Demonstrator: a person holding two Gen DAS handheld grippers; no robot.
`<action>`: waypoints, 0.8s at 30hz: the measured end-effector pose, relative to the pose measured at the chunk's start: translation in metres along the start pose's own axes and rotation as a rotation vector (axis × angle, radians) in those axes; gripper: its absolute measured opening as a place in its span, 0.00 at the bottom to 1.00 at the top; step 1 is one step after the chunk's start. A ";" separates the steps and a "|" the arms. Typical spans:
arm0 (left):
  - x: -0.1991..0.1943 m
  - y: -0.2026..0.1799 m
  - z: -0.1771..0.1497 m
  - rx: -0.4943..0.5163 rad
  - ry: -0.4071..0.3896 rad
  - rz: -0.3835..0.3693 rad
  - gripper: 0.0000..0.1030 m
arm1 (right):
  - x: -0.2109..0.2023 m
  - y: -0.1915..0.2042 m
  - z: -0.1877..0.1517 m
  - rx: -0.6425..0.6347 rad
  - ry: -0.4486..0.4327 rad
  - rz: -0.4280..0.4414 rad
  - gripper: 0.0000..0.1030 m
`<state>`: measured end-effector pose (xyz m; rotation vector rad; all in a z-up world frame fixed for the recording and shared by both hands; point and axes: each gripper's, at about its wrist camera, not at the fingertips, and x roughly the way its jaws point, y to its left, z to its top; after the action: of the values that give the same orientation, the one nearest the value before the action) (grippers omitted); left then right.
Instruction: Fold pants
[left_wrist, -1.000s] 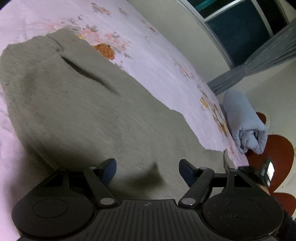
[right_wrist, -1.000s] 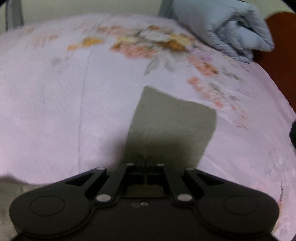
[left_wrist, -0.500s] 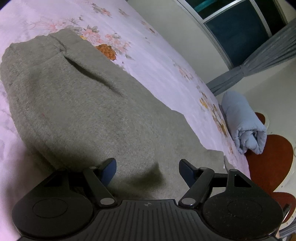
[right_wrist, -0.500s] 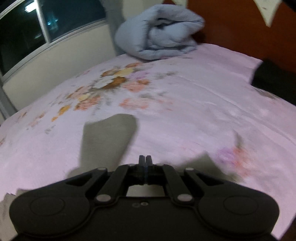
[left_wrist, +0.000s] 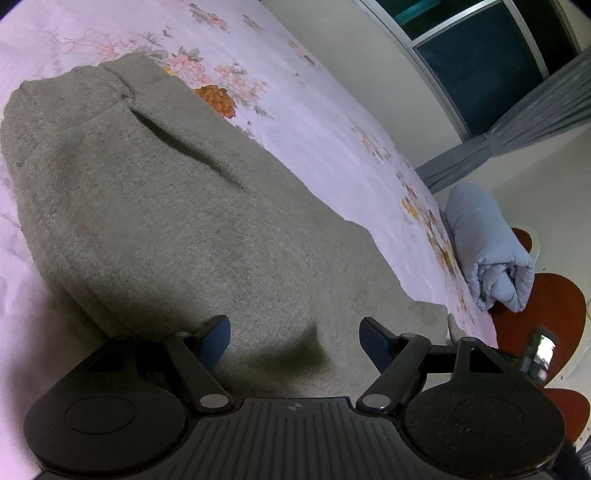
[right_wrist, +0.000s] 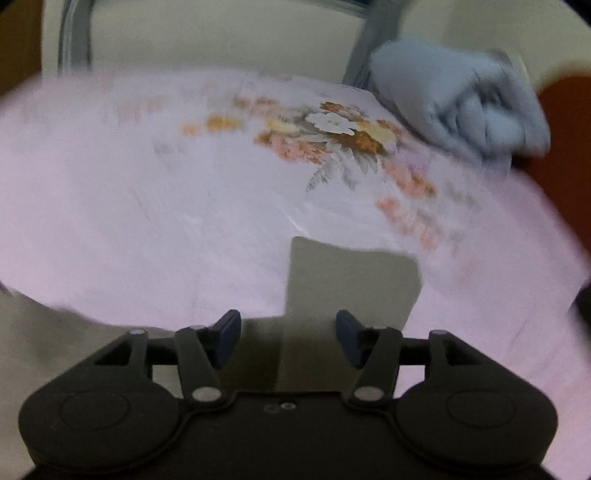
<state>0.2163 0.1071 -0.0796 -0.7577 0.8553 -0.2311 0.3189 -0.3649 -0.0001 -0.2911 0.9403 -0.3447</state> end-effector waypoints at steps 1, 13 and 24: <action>0.000 0.000 0.000 -0.002 0.001 -0.002 0.75 | 0.012 0.007 0.004 -0.059 0.027 -0.053 0.47; 0.000 0.004 0.002 0.009 0.006 -0.019 0.75 | -0.050 -0.132 -0.056 0.408 -0.144 0.110 0.00; -0.001 -0.003 0.001 0.061 0.013 0.012 0.75 | -0.089 -0.198 -0.208 0.810 -0.219 0.233 0.00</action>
<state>0.2170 0.1059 -0.0768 -0.6946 0.8617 -0.2503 0.0670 -0.5273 0.0263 0.5108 0.5500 -0.4400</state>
